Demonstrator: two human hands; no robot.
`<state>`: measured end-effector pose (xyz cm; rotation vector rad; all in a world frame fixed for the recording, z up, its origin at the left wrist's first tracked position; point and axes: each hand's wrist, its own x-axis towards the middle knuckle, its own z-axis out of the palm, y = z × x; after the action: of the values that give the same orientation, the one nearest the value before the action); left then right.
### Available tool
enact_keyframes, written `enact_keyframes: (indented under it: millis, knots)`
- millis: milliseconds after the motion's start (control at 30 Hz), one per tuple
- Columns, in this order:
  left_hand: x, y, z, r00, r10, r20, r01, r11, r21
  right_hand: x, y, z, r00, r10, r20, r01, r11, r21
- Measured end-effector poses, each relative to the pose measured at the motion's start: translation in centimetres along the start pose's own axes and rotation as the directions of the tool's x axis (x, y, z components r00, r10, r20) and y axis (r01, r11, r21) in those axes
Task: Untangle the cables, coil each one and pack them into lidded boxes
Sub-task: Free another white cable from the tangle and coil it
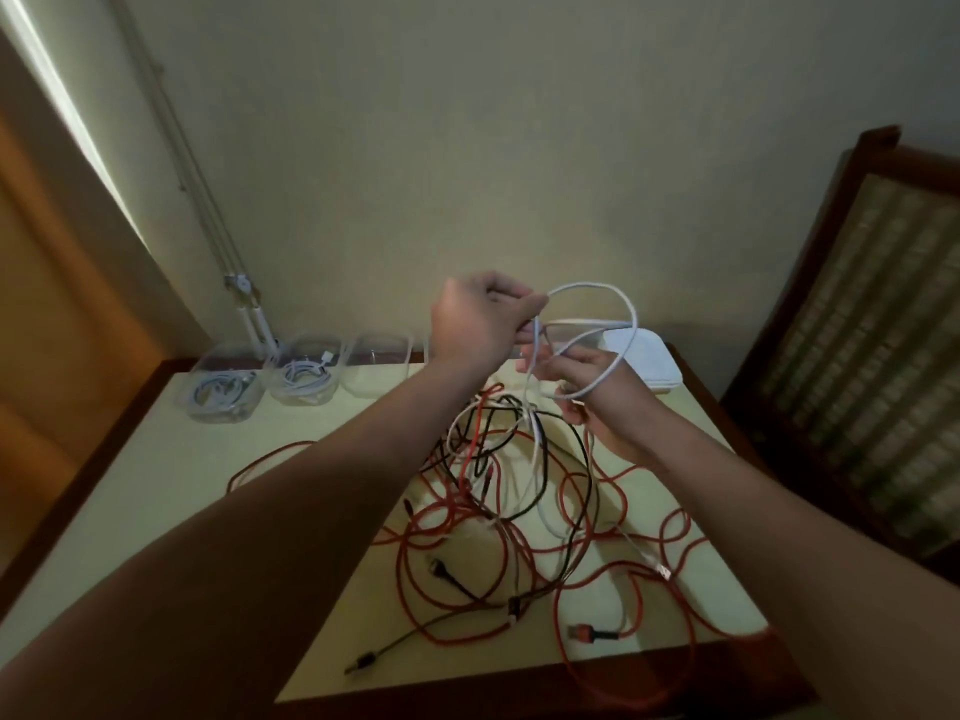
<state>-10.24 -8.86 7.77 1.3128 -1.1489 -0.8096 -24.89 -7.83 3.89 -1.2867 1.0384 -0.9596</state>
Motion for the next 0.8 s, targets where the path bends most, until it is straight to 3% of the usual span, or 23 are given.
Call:
enact_keyframes:
  millis: [100, 267, 333, 433, 533, 700, 800]
  knots:
    - [-0.5, -0.8, -0.1, 0.998, -0.028, -0.06, 0.032, 0.998, 0.062, -0.1, -0.2, 0.7, 0.99, 0.081, 0.116, -0.095, 0.988, 0.124]
    - [-1.5, -1.8, 0.0, 0.997, -0.022, -0.075, 0.019, 0.999, -0.033, 0.7, -0.1, 1.1, 0.999, 0.036, 0.0, -0.036, 0.999, -0.012]
    - [-2.5, -3.2, -0.3, 0.994, 0.0, -0.105, 0.001, 1.0, 0.008, 1.2, -0.3, 0.8, 0.998, 0.056, -0.027, -0.056, 0.998, 0.011]
    - [-5.3, -6.3, -0.4, 0.992, -0.011, 0.125, -0.004, 0.993, 0.118, 1.5, -1.1, 0.1, 0.995, 0.097, -0.007, -0.095, 0.988, 0.123]
    - [-6.7, -9.2, 0.1, 0.948, 0.103, 0.301, -0.2, 0.929, 0.312, 1.4, -1.6, -0.2, 0.992, 0.12, 0.032, -0.124, 0.974, 0.189]
    - [-5.4, -9.9, 1.0, 0.924, 0.29, 0.251, -0.381, 0.761, 0.525, 1.0, -2.0, 0.0, 0.987, 0.142, 0.069, -0.157, 0.911, 0.382]
    - [-5.4, -9.7, 1.8, 0.922, 0.3, 0.246, -0.387, 0.748, 0.539, 0.8, -2.8, 0.7, 0.981, 0.136, 0.139, -0.176, 0.924, 0.34]
